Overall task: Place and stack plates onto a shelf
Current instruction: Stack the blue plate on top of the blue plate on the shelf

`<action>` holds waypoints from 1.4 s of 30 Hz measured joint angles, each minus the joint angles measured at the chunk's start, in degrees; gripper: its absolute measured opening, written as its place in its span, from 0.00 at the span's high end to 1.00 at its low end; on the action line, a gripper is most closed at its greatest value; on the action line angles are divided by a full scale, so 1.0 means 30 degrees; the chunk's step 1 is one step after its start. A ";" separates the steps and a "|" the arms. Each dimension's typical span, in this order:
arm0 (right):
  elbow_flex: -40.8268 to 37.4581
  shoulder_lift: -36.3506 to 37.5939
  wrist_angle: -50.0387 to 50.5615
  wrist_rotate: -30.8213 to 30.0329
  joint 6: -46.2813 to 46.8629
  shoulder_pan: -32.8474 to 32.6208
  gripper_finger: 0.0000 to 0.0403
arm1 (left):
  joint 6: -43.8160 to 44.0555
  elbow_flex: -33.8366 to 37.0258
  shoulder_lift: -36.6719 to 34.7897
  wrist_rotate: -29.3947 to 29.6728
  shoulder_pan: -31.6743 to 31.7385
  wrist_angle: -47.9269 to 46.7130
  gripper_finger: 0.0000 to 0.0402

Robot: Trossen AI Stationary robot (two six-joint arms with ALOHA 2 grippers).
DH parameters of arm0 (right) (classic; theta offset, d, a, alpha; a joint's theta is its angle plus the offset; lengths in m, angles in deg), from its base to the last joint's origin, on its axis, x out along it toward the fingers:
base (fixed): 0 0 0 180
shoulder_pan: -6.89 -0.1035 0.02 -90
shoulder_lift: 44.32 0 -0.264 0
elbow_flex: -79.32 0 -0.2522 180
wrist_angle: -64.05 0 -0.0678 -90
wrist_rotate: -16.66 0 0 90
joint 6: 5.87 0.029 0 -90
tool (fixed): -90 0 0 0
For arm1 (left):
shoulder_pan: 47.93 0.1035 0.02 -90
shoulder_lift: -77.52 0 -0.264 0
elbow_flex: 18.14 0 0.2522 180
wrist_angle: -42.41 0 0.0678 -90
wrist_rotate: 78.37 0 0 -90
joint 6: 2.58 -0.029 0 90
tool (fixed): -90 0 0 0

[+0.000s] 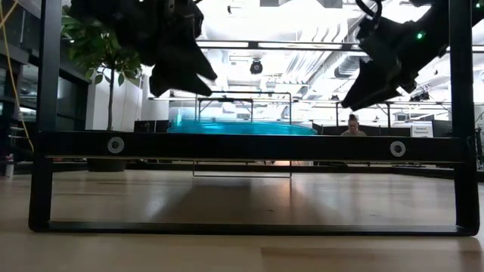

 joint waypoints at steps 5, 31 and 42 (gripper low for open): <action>0.0000 0.1163 0.0094 0.0701 -0.0311 -0.0007 0.50 | -0.1599 0.0000 -0.1591 -0.0212 0.0844 -0.1328 0.57; 0.0000 0.3475 0.0245 0.0902 -0.2005 -0.0007 0.50 | -0.4877 0.8812 -0.3108 0.4517 -0.0622 1.2791 0.66; 0.0000 0.3475 0.0243 0.0895 -0.1972 -0.0007 0.50 | -0.6057 0.7241 0.3284 0.5694 -0.1438 1.7465 0.99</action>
